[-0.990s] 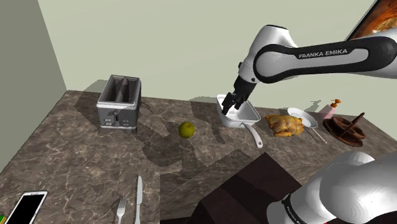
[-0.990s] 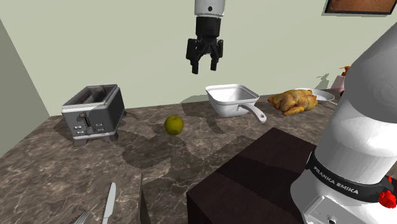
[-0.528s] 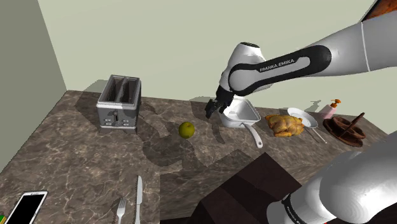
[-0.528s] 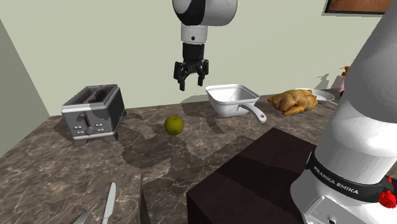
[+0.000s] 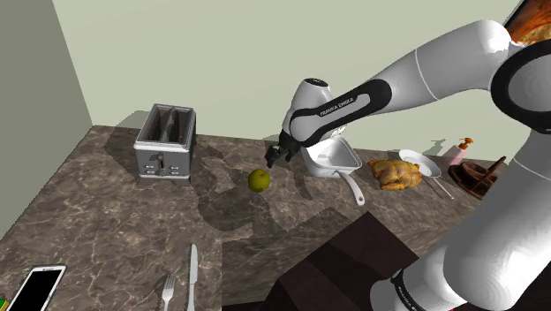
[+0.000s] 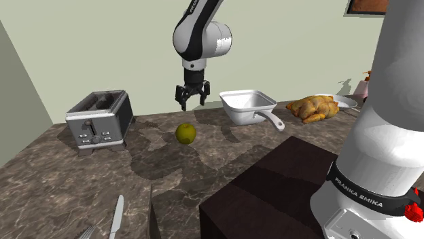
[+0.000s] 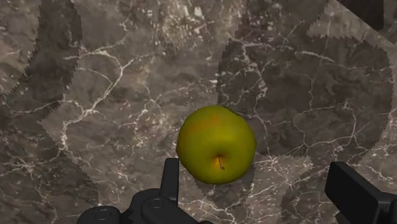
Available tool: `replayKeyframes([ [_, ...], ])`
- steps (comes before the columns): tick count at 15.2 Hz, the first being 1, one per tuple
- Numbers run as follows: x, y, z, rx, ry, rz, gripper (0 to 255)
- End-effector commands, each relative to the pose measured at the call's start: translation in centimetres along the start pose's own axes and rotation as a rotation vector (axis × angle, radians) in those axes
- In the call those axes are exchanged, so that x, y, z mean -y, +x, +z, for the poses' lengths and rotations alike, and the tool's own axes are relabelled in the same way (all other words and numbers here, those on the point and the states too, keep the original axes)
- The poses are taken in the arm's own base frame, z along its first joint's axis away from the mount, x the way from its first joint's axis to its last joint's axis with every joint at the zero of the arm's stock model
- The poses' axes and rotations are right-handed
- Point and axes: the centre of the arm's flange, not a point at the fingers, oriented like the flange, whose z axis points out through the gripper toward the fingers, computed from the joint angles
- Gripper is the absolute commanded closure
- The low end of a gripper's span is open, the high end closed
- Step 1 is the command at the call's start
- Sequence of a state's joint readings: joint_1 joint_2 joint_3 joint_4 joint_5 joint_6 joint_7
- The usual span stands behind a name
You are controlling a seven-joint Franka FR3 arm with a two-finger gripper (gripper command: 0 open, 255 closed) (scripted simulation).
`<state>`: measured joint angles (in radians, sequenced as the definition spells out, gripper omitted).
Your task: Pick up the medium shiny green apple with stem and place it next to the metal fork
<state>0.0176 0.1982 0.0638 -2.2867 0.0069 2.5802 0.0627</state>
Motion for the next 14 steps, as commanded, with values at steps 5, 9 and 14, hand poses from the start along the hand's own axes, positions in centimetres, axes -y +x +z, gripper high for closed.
replayKeyframes([
  [5, 0.3, 4.9, 6.0, -0.024, -0.010, 0.025, 0],
  [9, 0.3, 5.4, 8.1, -0.026, -0.011, 0.027, 0],
  [14, 0.2, 5.4, 10.6, -0.026, -0.011, 0.027, 0],
])
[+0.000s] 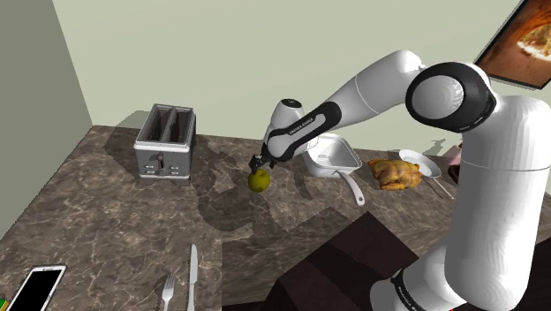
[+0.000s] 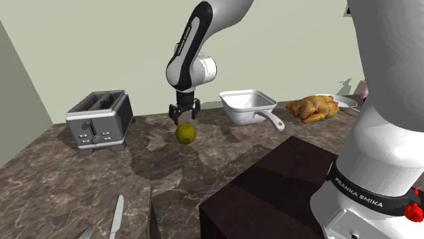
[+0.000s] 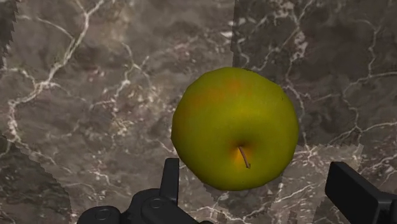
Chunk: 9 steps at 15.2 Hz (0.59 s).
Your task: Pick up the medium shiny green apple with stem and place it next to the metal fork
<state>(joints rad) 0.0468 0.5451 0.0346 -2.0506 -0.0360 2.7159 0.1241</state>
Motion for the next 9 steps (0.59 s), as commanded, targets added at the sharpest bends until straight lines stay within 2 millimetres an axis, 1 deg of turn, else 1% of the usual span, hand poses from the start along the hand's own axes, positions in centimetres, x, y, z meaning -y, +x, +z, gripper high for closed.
replayKeyframes([
  [1, -0.08, -0.01, 0.47, 0.000, 0.000, 0.000, 0],
  [7, -0.08, -0.01, 0.46, 0.000, 0.000, 0.000, 0],
  [8, -0.08, -0.01, 0.46, 0.000, 0.000, 0.000, 255],
  [9, -0.08, -0.01, 0.46, 0.000, 0.000, 0.000, 255],
])
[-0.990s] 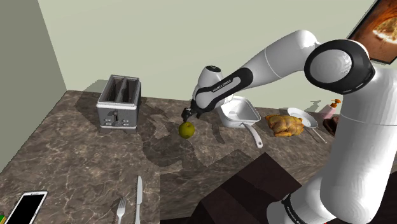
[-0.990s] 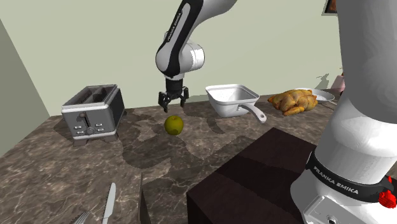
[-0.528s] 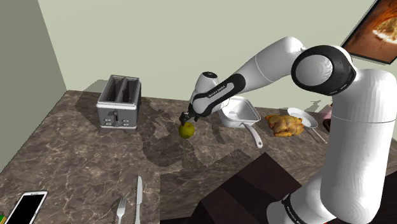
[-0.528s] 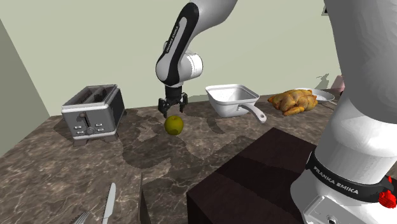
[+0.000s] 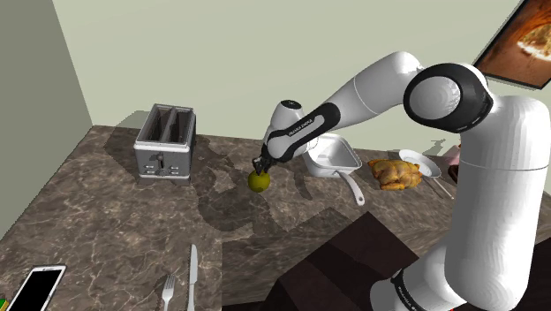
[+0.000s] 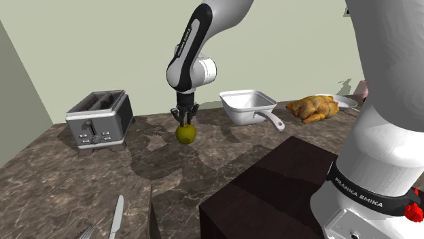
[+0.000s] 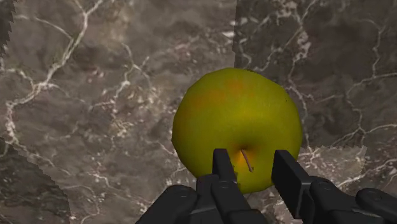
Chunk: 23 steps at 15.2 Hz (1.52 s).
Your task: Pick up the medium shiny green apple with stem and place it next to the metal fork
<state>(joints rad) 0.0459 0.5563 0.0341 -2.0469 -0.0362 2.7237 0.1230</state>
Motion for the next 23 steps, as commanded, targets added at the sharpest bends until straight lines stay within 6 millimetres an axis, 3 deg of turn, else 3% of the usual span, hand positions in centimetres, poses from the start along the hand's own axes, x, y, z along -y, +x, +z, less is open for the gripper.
replayKeyframes([
  [1, 0.0, 0.0, 0.0, 0.000, 0.000, 0.000, 255],
  [8, 0.0, 0.0, 0.0, 0.000, 0.000, 0.000, 255],
  [23, 0.1, 1.0, -7.9, 0.000, 0.000, 0.000, 255],
])
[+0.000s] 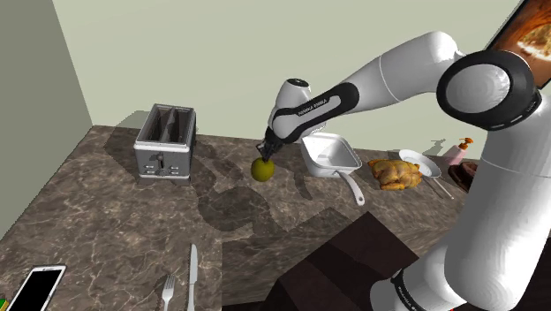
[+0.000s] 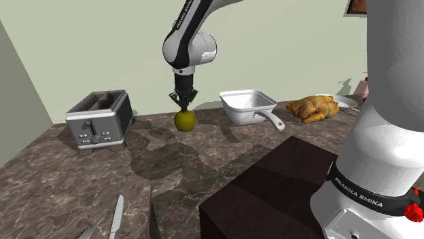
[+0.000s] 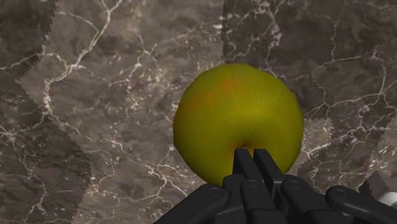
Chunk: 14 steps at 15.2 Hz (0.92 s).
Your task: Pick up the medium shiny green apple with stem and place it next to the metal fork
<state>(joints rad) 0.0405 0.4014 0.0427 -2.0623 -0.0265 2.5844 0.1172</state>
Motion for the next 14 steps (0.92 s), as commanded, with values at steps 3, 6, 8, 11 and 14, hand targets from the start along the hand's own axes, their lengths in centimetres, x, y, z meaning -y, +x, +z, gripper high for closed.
replayKeyframes([
  [3, 0.0, 0.3, -2.1, 0.000, 0.000, 0.000, 255],
  [6, 0.0, 0.5, -3.7, 0.000, 0.000, 0.000, 255],
  [8, 0.0, 0.6, -4.7, 0.000, 0.000, 0.000, 255],
  [11, 0.0, 0.8, -6.3, 0.000, 0.000, 0.000, 255],
  [14, 0.0, 1.0, -7.9, 0.000, 0.000, 0.000, 255],
])
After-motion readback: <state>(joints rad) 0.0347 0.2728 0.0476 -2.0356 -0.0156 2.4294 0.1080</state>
